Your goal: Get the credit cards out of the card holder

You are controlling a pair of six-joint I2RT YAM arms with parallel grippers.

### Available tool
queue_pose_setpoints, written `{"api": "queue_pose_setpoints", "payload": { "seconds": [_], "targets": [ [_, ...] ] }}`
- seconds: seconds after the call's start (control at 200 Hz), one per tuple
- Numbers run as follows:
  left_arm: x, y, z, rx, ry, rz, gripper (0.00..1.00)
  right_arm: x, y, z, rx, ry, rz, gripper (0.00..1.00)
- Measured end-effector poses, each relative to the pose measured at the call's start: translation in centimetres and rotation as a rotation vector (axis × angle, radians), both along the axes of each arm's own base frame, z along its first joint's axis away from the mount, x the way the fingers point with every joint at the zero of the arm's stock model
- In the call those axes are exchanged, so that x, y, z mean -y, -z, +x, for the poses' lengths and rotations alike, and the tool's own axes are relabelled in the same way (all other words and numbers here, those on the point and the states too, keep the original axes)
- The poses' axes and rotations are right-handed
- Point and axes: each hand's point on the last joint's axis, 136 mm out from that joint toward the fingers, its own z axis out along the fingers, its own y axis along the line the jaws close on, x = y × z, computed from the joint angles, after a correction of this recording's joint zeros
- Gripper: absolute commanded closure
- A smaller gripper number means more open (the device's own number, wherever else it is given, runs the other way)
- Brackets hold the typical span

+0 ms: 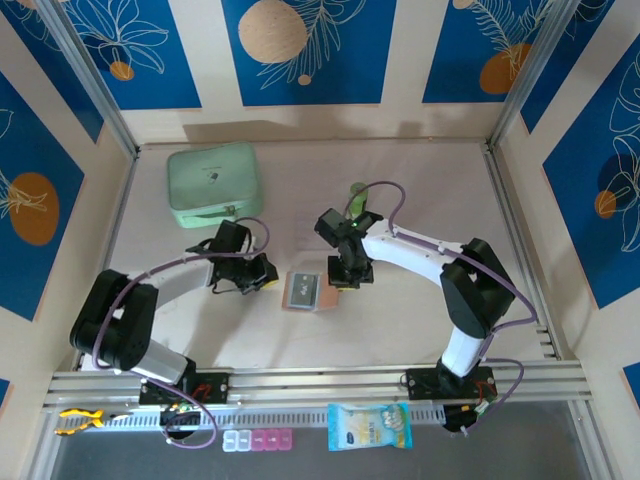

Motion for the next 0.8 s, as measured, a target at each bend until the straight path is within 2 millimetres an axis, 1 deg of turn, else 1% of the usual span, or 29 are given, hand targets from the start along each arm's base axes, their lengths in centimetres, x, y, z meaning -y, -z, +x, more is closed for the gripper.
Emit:
{"api": "queue_pose_setpoints", "payload": {
  "seconds": [0.105, 0.235, 0.395, 0.58, 0.8],
  "targets": [
    [0.1, 0.6, -0.4, -0.023, -0.003, -0.003, 0.90, 0.3, 0.6, 0.0, -0.002, 0.003, -0.014, 0.96],
    [0.3, 0.9, -0.2, -0.024, -0.006, -0.014, 0.91, 0.1, 1.4, 0.6, 0.009, 0.004, -0.019, 0.96],
    [0.3, 1.2, -0.2, -0.026, -0.007, -0.014, 0.92, -0.1, 2.8, 1.2, 0.005, -0.001, -0.032, 0.96],
    [0.3, 1.8, -0.3, -0.040, -0.007, -0.007, 0.93, -0.1, 4.3, 1.2, -0.015, -0.006, -0.055, 0.96],
    [0.2, 2.4, -0.4, -0.058, -0.005, 0.002, 0.94, -0.2, 4.4, 1.5, -0.008, -0.012, -0.058, 0.96]
  ]
}}
